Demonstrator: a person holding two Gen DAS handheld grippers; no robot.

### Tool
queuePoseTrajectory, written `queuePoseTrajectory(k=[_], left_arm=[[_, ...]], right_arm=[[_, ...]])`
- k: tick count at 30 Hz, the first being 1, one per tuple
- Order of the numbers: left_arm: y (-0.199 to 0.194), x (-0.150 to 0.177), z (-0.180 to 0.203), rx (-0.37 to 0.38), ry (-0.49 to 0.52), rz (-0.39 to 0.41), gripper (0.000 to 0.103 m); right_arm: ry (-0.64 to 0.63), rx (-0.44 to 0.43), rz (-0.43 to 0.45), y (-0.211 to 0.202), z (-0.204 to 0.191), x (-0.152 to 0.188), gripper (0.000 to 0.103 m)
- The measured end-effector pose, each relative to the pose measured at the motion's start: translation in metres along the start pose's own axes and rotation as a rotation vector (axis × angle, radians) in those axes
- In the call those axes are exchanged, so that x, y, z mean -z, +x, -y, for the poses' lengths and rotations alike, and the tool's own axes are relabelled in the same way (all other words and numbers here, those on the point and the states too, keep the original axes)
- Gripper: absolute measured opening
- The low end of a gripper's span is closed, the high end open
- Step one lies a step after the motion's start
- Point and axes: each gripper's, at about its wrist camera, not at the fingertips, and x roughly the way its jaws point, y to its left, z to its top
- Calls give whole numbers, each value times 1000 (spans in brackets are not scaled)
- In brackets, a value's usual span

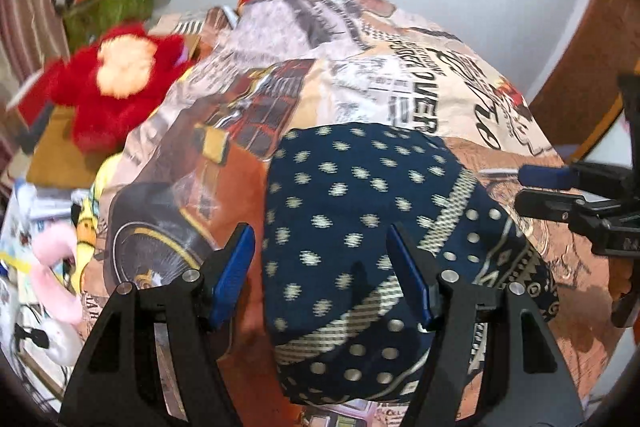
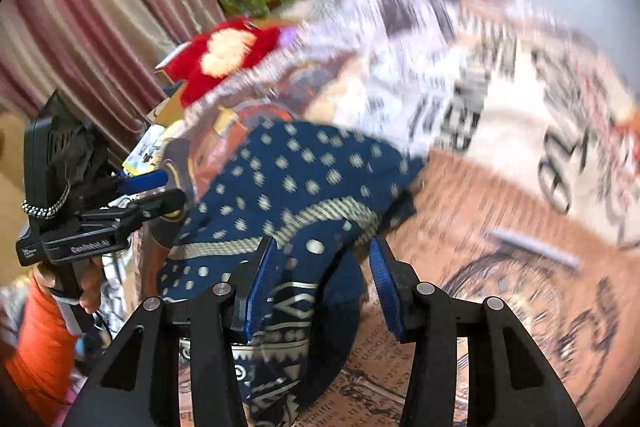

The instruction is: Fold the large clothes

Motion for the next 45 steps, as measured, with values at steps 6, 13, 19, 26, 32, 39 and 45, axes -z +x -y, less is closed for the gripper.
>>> queuePoseTrajectory(k=[6,13,19,26,32,39,45], left_arm=[[26,16,20,6,24,-70,67],[31,45,38,-61,100,-100,68],[20,58,46,-88,114,-95,68],[-3,66,57,-103,121,-94,68],[-47,54,60,-139,97,8,68],[-134,28,73,-146,81,253,68],[-210,23,86,-107,52,465,68]], right_arm=[[-126,11,-40,21,-30,19,46],[-140,39,-154,49,-19,54,58],[-40,-10,-187,38,3,73,61],[-46,29,-146,6,1,88,61],[-30,43,-10,-43,-10,78,61],[-54,51,230,-116,-42,58,61],[-108,81,473,-186,-84,55,61]])
